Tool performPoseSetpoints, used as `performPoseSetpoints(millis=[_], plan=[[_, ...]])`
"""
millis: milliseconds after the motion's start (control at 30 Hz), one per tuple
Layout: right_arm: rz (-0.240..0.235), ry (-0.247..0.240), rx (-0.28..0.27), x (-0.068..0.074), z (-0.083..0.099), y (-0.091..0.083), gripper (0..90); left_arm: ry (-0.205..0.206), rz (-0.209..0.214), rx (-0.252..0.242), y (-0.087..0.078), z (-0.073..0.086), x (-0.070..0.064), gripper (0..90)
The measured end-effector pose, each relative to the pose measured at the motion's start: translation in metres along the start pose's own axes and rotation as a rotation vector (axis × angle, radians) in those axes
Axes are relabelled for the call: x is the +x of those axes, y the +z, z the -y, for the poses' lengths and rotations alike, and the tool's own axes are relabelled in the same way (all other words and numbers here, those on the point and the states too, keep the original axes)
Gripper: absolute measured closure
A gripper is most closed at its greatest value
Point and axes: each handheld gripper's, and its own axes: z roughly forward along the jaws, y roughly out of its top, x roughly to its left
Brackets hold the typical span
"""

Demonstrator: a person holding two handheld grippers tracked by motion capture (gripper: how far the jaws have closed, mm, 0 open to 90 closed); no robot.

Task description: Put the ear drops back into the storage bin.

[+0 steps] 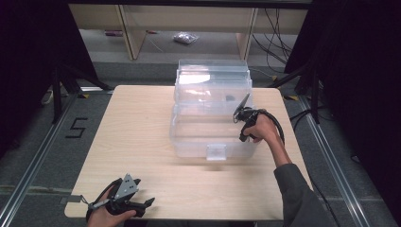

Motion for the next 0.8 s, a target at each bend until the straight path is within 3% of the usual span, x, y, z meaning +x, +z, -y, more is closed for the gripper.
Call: performPoseSetpoints(millis=[33, 133, 200, 233, 300, 333, 367, 600, 667, 800], plan=[[0.005, -0.009, -0.001, 0.000, -0.001, 0.000, 60.1, -0.001, -0.011, -0.001, 0.001, 0.000, 0.000, 18.3], [-0.008, 0.031, 0.006, 0.004, -0.002, 0.000, 60.1, -0.001, -0.003, -0.001, 0.001, 0.000, 0.000, 18.3], [-0.008, 0.010, -0.003, 0.004, -0.003, -0.001, 60.1, -0.017, -0.002, -0.003, 0.000, 0.000, -0.001, 18.3], [-0.006, 0.033, 0.014, 0.006, -0.003, -0.002, 60.1, -0.008, -0.001, -0.002, 0.000, 0.000, -0.001, 18.3], [-0.007, 0.019, 0.008, 0.006, -0.003, 0.001, 60.1, -0.009, -0.005, -0.001, 0.001, 0.000, 0.000, 18.3], [-0.012, -0.012, 0.003, 0.004, -0.004, 0.002, 60.1, -0.014, -0.004, -0.003, 0.001, 0.000, -0.001, 18.3], [-0.005, 0.036, 0.022, 0.008, -0.005, 0.000, 60.1, -0.011, -0.002, 0.000, 0.000, 0.000, -0.001, 18.3], [-0.016, 0.045, 0.031, 0.008, -0.004, 0.006, 60.1, -0.012, -0.001, -0.001, 0.000, 0.000, -0.001, 18.3], [-0.008, 0.007, 0.016, 0.005, -0.003, 0.010, 60.1, 0.000, -0.001, -0.001, 0.000, 0.000, 0.000, 18.3], [-0.004, 0.000, 0.020, 0.003, -0.003, 0.010, 60.0, 0.001, -0.002, 0.007, -0.001, 0.000, 0.000, 18.3]])
